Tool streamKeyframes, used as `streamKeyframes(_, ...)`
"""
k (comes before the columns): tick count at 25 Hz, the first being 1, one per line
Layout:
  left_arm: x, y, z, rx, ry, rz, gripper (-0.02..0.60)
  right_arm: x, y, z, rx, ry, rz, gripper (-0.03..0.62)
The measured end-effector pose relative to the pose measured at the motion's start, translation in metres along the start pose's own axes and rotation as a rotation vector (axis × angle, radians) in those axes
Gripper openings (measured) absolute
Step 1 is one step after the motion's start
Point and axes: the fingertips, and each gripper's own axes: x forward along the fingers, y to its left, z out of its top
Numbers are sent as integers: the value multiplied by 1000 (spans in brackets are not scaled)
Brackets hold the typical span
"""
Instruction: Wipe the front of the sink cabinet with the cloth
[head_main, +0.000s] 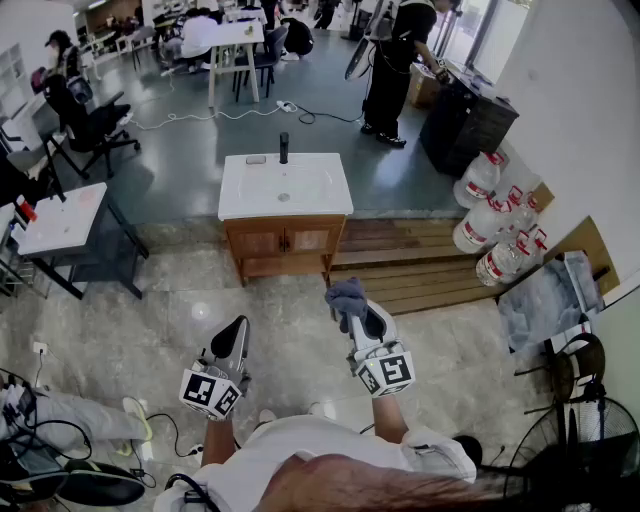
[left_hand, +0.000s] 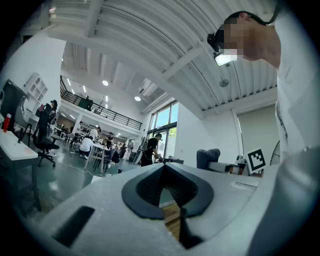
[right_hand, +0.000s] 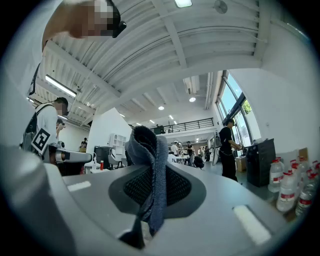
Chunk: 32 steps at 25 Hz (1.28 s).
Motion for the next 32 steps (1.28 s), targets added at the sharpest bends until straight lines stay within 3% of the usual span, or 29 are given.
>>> streamKeyframes(9,-4,0,-2,-9,-28,33,3,9,-3,5,-8,-8,35,54)
streamKeyframes(22,-6,-5,-11,-5,6,21,3,-1,-7,4,11,-10,13,54)
streamKeyframes(32,4,-13,-13,-2,27,52,2,0,-18,4,64,-16,51,57)
